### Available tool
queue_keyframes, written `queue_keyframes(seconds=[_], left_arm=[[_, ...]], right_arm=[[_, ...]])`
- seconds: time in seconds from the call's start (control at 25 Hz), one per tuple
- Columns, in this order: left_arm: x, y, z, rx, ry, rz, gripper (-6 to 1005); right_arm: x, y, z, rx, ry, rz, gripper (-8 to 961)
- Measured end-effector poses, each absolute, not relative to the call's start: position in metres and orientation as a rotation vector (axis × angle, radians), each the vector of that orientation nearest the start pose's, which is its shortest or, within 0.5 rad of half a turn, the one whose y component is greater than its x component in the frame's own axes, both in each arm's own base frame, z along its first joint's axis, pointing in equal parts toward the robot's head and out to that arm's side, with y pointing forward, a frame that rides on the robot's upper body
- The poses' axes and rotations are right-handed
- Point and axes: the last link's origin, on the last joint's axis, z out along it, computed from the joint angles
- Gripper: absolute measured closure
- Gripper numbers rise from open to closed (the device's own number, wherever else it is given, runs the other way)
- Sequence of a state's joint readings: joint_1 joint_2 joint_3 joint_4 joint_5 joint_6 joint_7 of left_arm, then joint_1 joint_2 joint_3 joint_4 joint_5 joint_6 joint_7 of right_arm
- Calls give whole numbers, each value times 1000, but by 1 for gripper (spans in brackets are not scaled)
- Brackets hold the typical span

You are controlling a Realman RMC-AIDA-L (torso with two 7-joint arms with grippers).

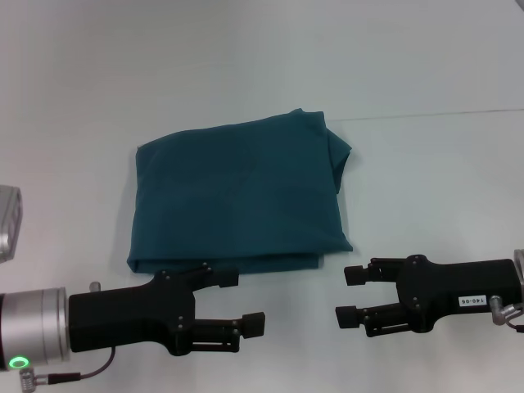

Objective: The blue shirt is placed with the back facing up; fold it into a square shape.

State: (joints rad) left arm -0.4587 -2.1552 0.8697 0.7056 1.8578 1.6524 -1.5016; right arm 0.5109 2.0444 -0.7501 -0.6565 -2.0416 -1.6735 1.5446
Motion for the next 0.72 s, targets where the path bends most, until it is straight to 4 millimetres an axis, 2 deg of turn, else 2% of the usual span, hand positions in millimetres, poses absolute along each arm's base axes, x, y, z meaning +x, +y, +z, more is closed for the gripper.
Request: queue_keyframes(seconds=[0.72], left_arm=[[-231, 296, -34, -2853, -758, -921, 30]], right_arm=[[269, 309, 0, -2856, 858, 670, 57]])
